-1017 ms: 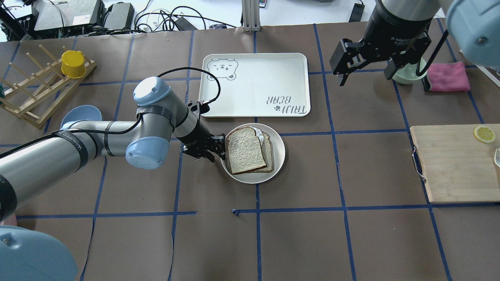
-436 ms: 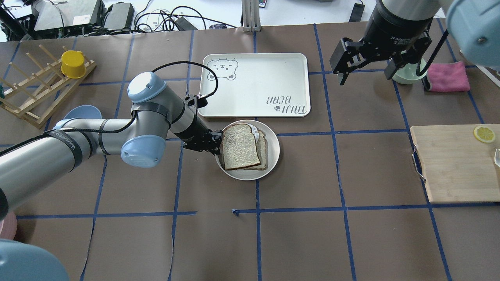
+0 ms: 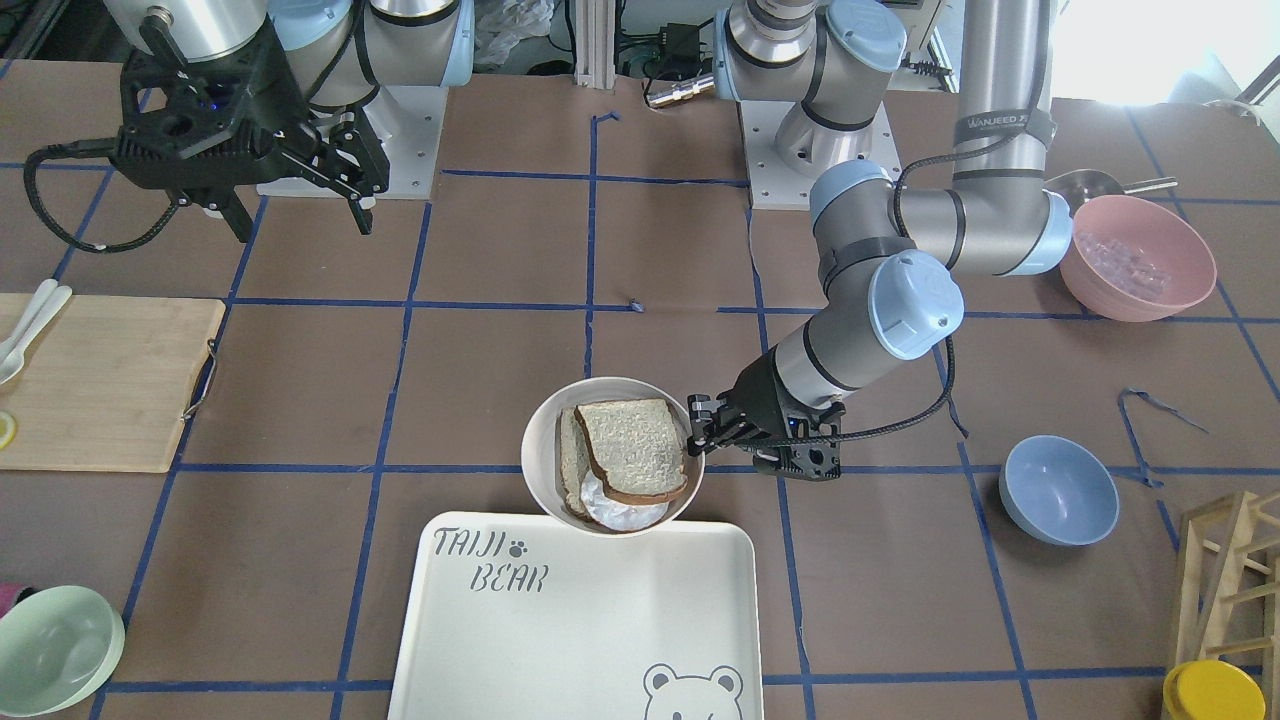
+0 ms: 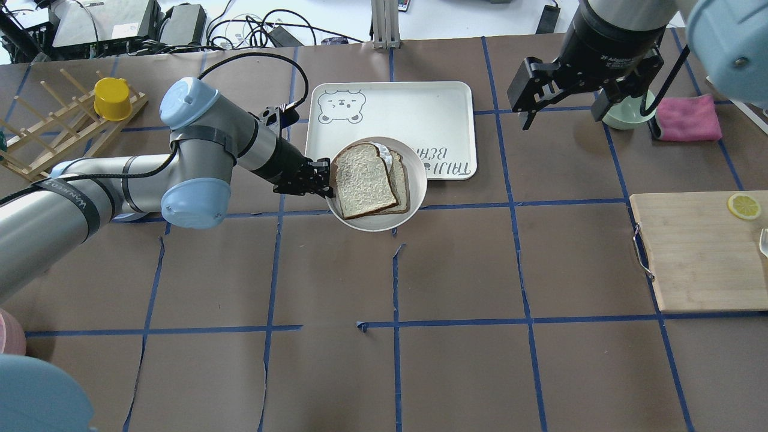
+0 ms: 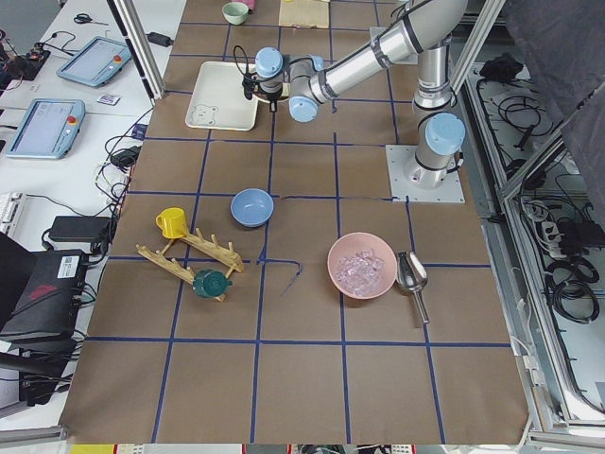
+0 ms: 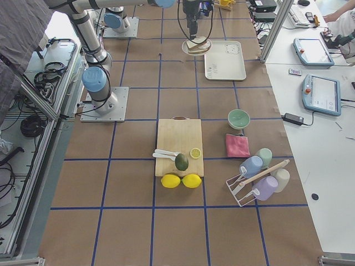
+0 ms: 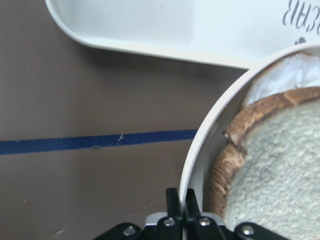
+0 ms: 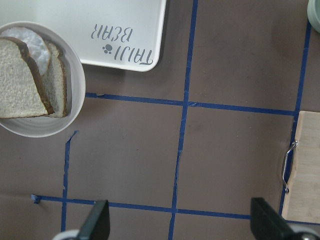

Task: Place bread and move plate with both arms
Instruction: 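Grip the plate rim with the left gripper and slide it onto the tray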

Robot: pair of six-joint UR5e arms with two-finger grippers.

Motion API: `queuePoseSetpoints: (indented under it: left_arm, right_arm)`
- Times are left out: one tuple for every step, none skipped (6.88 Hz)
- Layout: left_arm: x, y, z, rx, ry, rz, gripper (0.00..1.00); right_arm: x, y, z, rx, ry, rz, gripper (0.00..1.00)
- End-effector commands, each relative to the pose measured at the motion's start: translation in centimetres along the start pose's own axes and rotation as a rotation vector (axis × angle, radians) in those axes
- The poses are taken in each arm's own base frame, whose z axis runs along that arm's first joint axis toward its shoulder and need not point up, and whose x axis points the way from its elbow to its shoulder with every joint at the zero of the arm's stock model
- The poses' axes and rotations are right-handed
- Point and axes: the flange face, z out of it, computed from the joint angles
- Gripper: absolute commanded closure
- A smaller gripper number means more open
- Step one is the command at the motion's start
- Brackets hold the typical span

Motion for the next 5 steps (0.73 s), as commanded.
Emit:
queuePoseSetpoints:
  left_arm:
    - [0.4,-7.5,-0.3,0.018,-0.001,-0.029,1.00]
    - [-0.3,-10.2,1.2,0.017,-0.003,-0.033,1.00]
    - [-0.7,-11.2,3.2,-0.002,-0.004,-0.043,1.00]
    - [-0.9,-11.3,5.2,-0.021,-0.006,-0.042,1.00]
    - [-0.1,-11.6,6.2,-0.027,-0.018,-0.025,1.00]
  right_arm:
    - [0.0,0.0,0.0,-0.001,0.000,0.005,0.00]
    - [0.0,0.1,0.2,-0.008,-0.001,0.002,0.00]
    - [0.0,0.1,0.1,-0.008,-0.001,0.005,0.00]
    - [0.0,0.1,0.1,-0.008,-0.001,0.002,0.00]
    - [0.0,0.1,0.1,-0.010,-0.001,0.000,0.00]
